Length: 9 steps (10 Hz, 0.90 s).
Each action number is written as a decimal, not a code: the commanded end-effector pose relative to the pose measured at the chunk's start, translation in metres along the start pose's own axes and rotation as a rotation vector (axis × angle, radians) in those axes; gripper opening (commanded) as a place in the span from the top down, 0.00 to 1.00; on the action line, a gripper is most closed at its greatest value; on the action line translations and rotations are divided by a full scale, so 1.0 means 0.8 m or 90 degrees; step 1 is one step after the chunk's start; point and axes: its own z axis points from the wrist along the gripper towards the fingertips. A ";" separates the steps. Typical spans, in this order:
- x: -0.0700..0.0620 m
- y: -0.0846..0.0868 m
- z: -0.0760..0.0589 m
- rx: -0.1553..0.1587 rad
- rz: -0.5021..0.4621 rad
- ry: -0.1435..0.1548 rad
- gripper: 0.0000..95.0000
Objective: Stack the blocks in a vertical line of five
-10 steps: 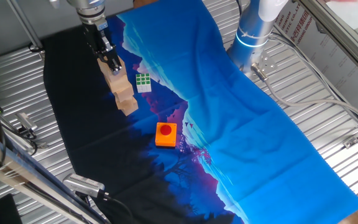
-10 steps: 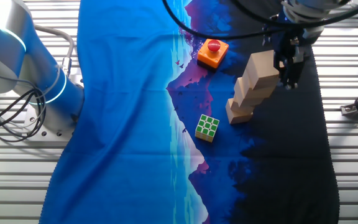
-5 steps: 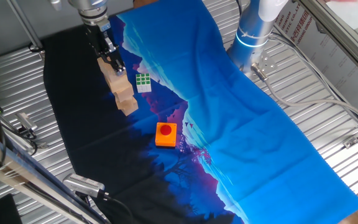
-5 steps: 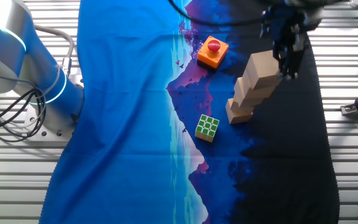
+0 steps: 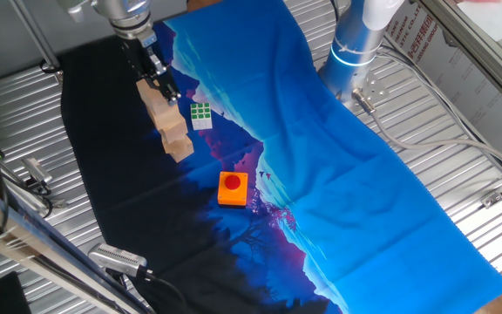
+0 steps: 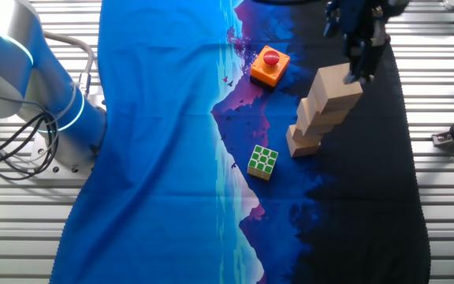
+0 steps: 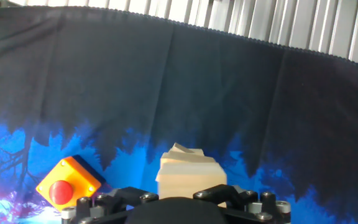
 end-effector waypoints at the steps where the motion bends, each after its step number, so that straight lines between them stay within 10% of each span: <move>1: 0.000 0.002 -0.002 0.000 0.010 0.015 1.00; 9: 0.034 0.055 -0.017 0.006 -0.088 0.016 1.00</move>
